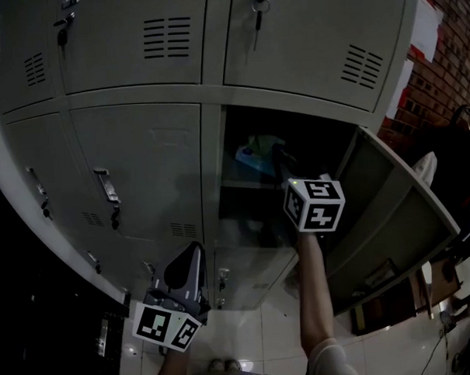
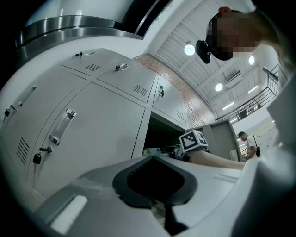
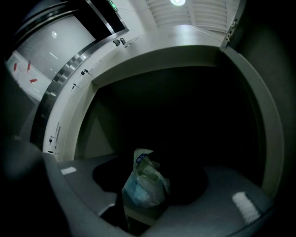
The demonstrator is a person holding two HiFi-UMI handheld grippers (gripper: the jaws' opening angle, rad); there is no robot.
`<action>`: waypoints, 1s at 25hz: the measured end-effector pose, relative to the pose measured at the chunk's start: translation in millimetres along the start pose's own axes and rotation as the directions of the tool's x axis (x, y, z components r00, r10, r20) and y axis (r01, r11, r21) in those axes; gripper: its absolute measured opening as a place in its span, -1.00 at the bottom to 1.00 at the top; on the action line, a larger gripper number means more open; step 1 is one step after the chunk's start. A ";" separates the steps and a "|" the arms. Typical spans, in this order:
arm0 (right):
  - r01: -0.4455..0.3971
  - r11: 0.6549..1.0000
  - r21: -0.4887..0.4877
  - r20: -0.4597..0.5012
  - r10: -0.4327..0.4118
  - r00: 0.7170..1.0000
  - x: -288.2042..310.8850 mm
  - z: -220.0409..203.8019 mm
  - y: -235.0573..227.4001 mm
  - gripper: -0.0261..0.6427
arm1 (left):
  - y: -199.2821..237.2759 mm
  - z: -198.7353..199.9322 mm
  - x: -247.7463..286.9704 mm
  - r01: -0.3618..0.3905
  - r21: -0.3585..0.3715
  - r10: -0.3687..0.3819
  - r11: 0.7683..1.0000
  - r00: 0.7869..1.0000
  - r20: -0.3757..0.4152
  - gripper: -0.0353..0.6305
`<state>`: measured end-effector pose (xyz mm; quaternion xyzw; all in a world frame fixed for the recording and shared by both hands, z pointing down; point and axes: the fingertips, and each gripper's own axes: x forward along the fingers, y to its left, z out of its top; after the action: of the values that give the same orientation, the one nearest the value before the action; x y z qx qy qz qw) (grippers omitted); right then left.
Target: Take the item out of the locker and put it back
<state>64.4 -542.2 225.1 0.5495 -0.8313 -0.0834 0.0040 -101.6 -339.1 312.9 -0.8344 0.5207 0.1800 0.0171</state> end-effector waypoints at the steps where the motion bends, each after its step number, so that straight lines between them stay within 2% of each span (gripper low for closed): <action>1: 0.000 1.000 0.002 0.012 0.000 1.000 -5.4 5.5 0.8 -0.28 | -2.0 1.6 -0.7 0.004 0.003 -0.004 1.000 1.000 0.001 -0.88; 6: -0.059 0.998 0.000 0.152 0.058 0.987 -56.9 50.3 22.9 -0.28 | -11.2 10.8 -4.1 0.019 0.019 -0.019 1.000 1.000 0.012 -0.88; 10: -0.167 0.985 0.042 0.295 0.148 0.944 -135.5 67.1 60.1 -0.31 | -21.6 17.3 -8.2 0.033 0.039 -0.034 0.999 0.999 0.018 -0.88; 12: -0.215 0.974 0.070 0.361 0.176 0.916 -178.6 62.7 76.6 -0.40 | -25.9 18.1 -10.4 0.039 0.040 -0.040 0.998 0.999 0.018 -0.88; 14: -0.217 0.972 0.086 0.402 0.165 0.901 -215.9 48.0 85.2 -0.61 | -30.9 15.1 -13.4 0.044 0.034 -0.044 0.998 0.999 0.012 -0.88; 16: -0.186 0.975 0.120 0.416 0.121 0.901 -241.0 23.9 86.3 -0.85 | -36.8 10.1 -15.8 0.053 0.026 -0.053 0.998 0.999 0.000 -0.88; 18: -0.179 0.968 0.175 0.398 0.097 0.912 -251.2 -3.5 88.5 -0.89 | -43.5 7.1 -17.9 0.066 0.018 -0.066 0.998 0.998 0.002 -0.88; 21: -0.211 0.948 0.239 0.364 0.114 0.924 -251.7 -26.7 98.0 -0.90 | -53.2 4.8 -20.4 0.089 0.016 -0.089 0.996 0.996 0.003 -0.88; 25: -0.178 0.974 0.137 0.314 0.128 0.941 -251.5 -27.7 111.4 -0.91 | -63.2 -2.4 -21.6 0.115 0.010 -0.115 0.993 0.993 -0.024 -0.88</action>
<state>65.0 -273.4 289.7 0.4623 -0.8663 -0.0977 -0.1623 -54.0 -292.0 312.0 -0.8649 0.4730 0.1661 0.0262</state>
